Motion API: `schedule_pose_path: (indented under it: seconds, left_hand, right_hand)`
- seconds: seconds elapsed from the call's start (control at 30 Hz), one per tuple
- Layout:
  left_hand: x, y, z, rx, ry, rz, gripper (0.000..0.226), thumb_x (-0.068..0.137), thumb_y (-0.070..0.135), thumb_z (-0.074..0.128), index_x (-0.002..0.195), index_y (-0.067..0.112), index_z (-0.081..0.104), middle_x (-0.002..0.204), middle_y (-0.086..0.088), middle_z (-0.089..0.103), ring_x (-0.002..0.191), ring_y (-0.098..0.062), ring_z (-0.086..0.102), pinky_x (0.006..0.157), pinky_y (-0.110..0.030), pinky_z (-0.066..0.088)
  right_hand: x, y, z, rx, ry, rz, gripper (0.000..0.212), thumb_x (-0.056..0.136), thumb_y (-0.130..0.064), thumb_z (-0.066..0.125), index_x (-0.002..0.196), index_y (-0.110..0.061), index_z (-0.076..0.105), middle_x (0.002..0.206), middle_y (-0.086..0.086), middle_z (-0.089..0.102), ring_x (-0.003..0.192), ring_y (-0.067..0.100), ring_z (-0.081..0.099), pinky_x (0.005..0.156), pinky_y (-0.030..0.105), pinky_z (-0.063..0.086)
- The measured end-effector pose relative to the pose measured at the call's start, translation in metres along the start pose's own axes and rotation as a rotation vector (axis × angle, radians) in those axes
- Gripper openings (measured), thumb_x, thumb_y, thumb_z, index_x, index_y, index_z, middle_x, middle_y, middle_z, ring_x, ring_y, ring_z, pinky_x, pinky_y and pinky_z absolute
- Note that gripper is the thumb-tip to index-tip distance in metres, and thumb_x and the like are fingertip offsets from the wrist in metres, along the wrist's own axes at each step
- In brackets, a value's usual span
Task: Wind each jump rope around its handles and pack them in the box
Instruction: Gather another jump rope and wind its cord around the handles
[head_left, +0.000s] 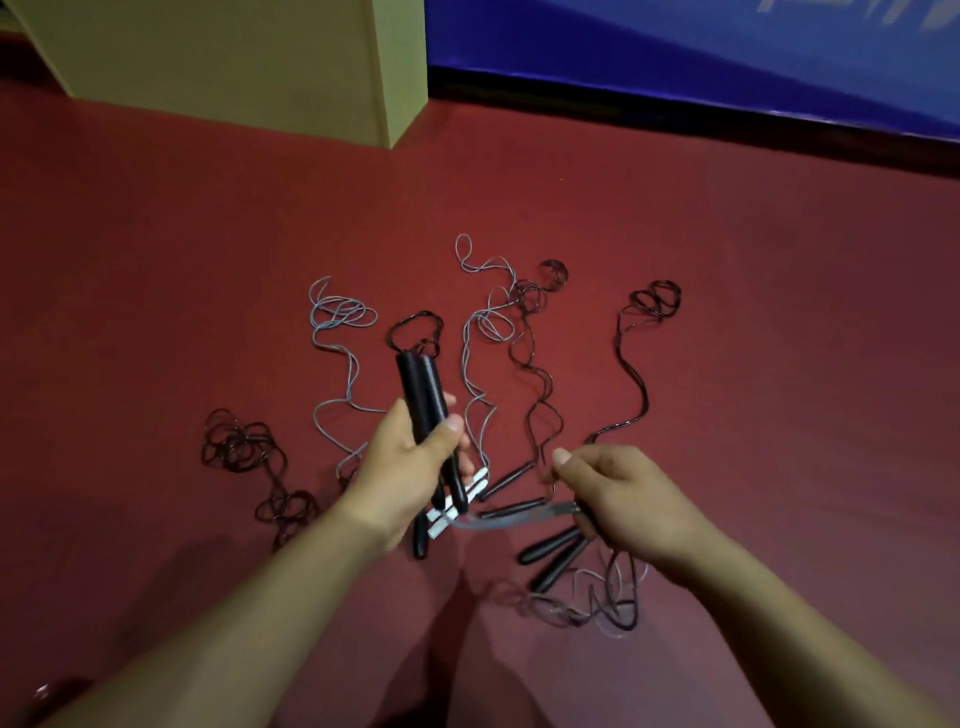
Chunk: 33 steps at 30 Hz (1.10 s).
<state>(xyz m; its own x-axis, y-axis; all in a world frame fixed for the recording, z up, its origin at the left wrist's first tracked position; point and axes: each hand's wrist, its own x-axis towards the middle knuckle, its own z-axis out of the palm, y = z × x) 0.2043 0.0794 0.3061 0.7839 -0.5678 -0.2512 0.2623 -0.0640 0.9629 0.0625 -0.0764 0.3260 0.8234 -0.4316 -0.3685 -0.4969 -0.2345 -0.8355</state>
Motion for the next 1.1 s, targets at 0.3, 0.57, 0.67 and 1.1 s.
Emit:
schedule_pose_path:
  seconds: [0.3, 0.57, 0.67, 1.1]
  left_hand:
    - [-0.074, -0.001, 0.004, 0.149, -0.577, -0.199, 0.011, 0.098, 0.011, 0.055, 0.107, 0.006, 0.049, 0.078, -0.007, 0.063, 0.062, -0.021, 0.064, 0.058, -0.031, 0.053]
    - [-0.106, 0.022, 0.008, 0.233, -0.803, -0.357, 0.002, 0.102, 0.008, 0.045, 0.1, 0.008, 0.044, 0.078, -0.008, 0.059, 0.061, -0.021, 0.064, 0.058, -0.03, 0.055]
    - [-0.112, 0.02, 0.015, 0.312, -0.856, -0.365, 0.003, 0.103, 0.007, 0.044, 0.1, 0.009, 0.043, 0.076, -0.007, 0.058, 0.062, -0.02, 0.064, 0.059, -0.031, 0.057]
    - [-0.1, 0.035, 0.026, 0.262, -0.38, -0.055, 0.006, 0.093, 0.015, 0.063, 0.088, 0.018, 0.061, 0.07, 0.002, 0.059, 0.053, -0.01, 0.048, 0.047, -0.019, 0.038]
  right_hand:
    - [-0.042, 0.002, 0.02, -0.082, -0.008, -0.327, 0.046, 0.09, -0.068, 0.04, 0.118, -0.039, 0.062, 0.058, -0.015, 0.057, 0.055, 0.0, 0.052, 0.059, 0.022, 0.039]
    - [-0.082, 0.002, 0.032, 0.098, 0.028, -0.371, 0.034, 0.088, -0.064, 0.043, 0.109, -0.044, 0.06, 0.075, -0.001, 0.067, 0.066, 0.01, 0.061, 0.063, 0.03, 0.051]
    - [-0.09, -0.001, 0.032, 0.096, 0.008, -0.312, 0.03, 0.091, -0.06, 0.042, 0.082, -0.037, 0.058, 0.054, -0.007, 0.055, 0.048, 0.004, 0.048, 0.052, 0.025, 0.037]
    - [-0.063, -0.023, 0.024, -0.01, 0.398, -0.433, 0.019, 0.101, -0.037, 0.045, 0.085, -0.031, 0.054, 0.067, -0.012, 0.054, 0.06, -0.002, 0.046, 0.058, 0.02, 0.04]
